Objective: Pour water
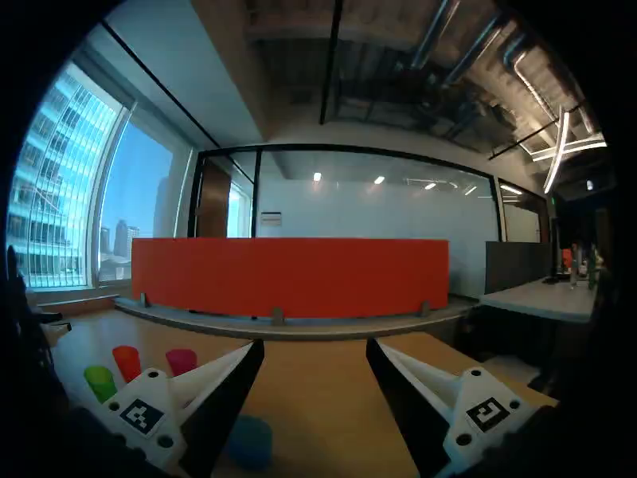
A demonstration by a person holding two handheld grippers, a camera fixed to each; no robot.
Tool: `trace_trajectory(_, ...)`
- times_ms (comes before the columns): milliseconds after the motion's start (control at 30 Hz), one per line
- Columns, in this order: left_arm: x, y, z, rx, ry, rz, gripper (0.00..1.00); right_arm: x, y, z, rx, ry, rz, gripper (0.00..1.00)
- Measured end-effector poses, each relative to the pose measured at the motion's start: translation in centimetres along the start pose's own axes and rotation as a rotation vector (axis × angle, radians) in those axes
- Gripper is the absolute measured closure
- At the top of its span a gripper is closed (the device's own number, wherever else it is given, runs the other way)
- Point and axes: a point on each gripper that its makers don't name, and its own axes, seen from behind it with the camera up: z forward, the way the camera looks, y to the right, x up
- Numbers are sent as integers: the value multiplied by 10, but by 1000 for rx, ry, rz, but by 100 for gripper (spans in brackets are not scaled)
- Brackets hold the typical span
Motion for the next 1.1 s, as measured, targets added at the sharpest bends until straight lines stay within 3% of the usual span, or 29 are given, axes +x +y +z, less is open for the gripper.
trace_trajectory(300, -1, -1, -1, 0, 0, 1, 3, -15, -3, 6, 15, -8, -7, 1)
trace_trajectory(700, -1, 0, -1, 0, 0, 0, 3, -42, -11, 21, 3, -3, 42, 1)
trace_trajectory(1100, -1, -1, -2, 0, 0, 0, 3, -64, -27, 23, 22, -7, 71, 1)
